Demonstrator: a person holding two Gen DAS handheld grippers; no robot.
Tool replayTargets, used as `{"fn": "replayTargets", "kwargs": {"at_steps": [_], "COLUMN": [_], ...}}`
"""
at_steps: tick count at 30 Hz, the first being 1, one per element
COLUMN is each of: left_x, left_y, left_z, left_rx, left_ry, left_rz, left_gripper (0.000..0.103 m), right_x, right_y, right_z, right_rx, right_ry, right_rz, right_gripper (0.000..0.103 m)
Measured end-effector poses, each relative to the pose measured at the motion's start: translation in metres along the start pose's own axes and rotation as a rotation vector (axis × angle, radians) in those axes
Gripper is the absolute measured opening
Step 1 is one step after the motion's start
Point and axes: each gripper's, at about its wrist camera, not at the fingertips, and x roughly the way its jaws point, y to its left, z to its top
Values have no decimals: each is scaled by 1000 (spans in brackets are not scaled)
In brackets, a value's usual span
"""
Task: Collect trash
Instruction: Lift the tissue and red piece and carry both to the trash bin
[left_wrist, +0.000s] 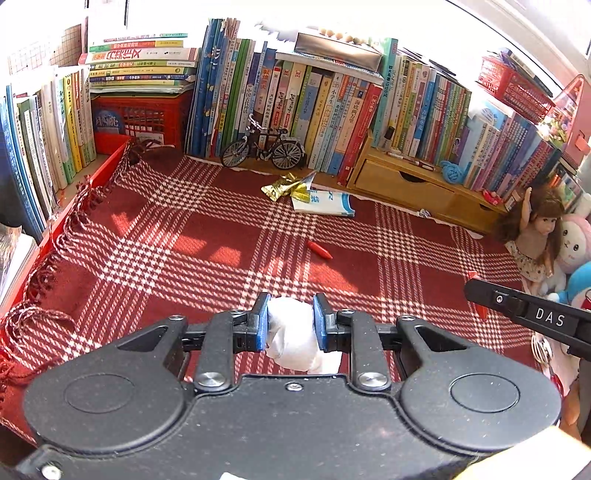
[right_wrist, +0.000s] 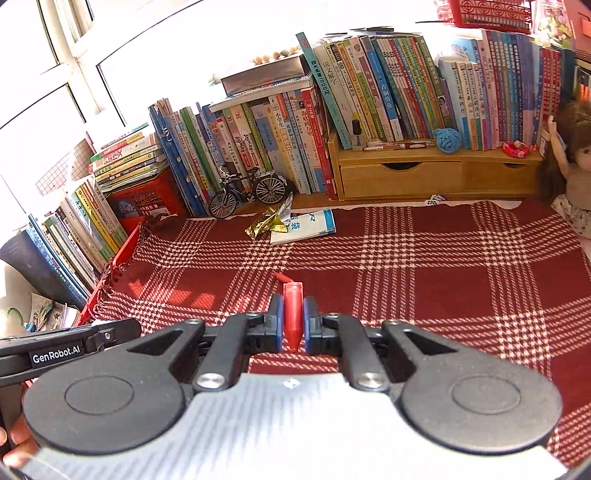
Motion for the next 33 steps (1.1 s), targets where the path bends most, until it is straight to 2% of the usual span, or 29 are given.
{"fn": "replayTargets", "kwargs": {"at_steps": [3, 5, 10, 15, 23, 33], "left_x": [-31, -51, -83, -99, -96, -80], "left_y": [11, 15, 26, 34, 37, 30], "left_z": [-18, -29, -54, -87, -152, -211], "left_rx": [68, 133, 163, 165, 169, 242], "left_ry": [25, 19, 32, 38, 138, 248], "left_rz": [-76, -83, -101, -65, -29, -1], "left_gripper": [23, 23, 23, 23, 23, 23], "right_x": [-42, -72, -109, -118, -125, -123], "right_y": [21, 40, 70, 81, 80, 62], "right_z": [-25, -44, -86, -121, -177, -232], "right_rx": [29, 24, 70, 67, 84, 140], "right_ry": [-24, -62, -76, -43, 37, 132], "right_rz": [-67, -109, -134, -101, -83, -109], "right_gripper": [14, 14, 14, 14, 14, 14]}}
